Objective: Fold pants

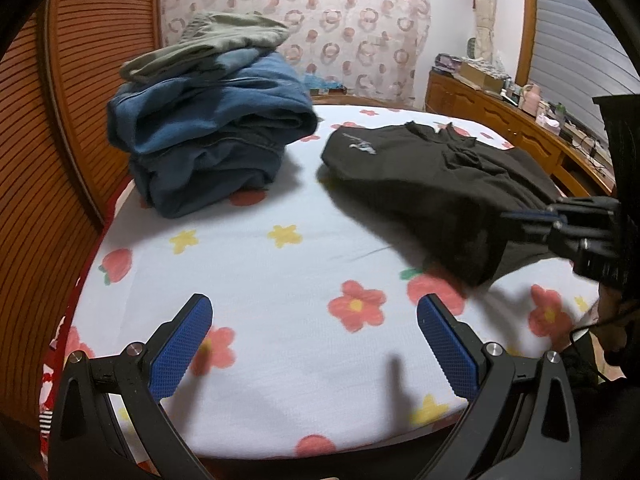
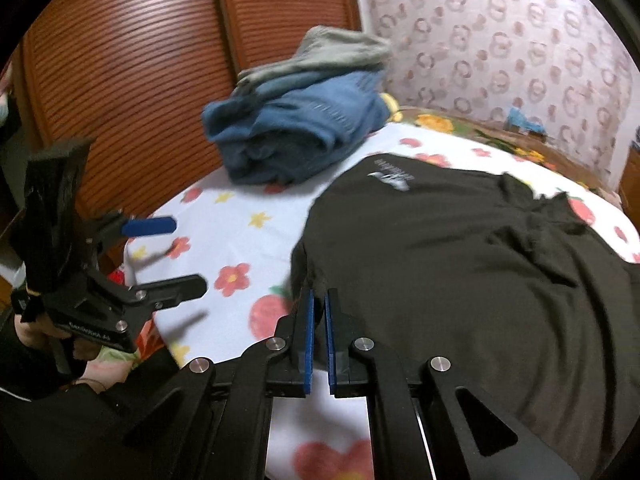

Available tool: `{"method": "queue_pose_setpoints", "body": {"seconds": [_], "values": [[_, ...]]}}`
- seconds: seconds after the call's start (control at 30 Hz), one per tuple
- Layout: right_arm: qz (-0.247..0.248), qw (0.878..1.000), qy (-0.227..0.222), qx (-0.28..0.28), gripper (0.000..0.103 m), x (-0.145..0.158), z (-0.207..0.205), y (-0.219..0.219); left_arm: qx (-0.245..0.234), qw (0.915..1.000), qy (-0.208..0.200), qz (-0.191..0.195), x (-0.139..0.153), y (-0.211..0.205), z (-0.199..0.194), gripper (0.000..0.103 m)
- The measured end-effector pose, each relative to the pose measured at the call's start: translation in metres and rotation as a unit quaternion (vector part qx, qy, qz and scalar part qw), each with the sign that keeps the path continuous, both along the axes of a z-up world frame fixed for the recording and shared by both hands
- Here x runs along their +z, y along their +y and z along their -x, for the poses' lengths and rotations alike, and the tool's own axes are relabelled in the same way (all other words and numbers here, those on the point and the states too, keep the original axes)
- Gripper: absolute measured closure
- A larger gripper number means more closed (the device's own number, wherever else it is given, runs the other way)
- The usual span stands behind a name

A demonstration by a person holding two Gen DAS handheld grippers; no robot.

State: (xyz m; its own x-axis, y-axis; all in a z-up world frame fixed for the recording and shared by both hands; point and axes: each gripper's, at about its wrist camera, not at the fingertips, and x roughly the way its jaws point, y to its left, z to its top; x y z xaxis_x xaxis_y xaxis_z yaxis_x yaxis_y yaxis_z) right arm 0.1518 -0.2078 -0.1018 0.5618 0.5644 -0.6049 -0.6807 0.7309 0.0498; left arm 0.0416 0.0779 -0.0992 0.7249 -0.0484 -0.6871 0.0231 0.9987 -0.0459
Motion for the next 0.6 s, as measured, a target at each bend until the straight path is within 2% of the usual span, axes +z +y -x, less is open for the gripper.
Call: {"method": "queue_pose_setpoints", "body": {"seconds": [0.3,0.6], "values": [[-0.016,0.998,-0.021,-0.058,0.098,0.016,0.010,-0.042,-0.049,0.9987,-0.009,-0.004,0.011,-0.034,-0.018,0.001],[-0.032,0.993,-0.037,-0.110,0.098,0.023,0.029,-0.065,-0.111,0.9937,-0.011,-0.010,0.021,-0.078,-0.042,0.001]]}}
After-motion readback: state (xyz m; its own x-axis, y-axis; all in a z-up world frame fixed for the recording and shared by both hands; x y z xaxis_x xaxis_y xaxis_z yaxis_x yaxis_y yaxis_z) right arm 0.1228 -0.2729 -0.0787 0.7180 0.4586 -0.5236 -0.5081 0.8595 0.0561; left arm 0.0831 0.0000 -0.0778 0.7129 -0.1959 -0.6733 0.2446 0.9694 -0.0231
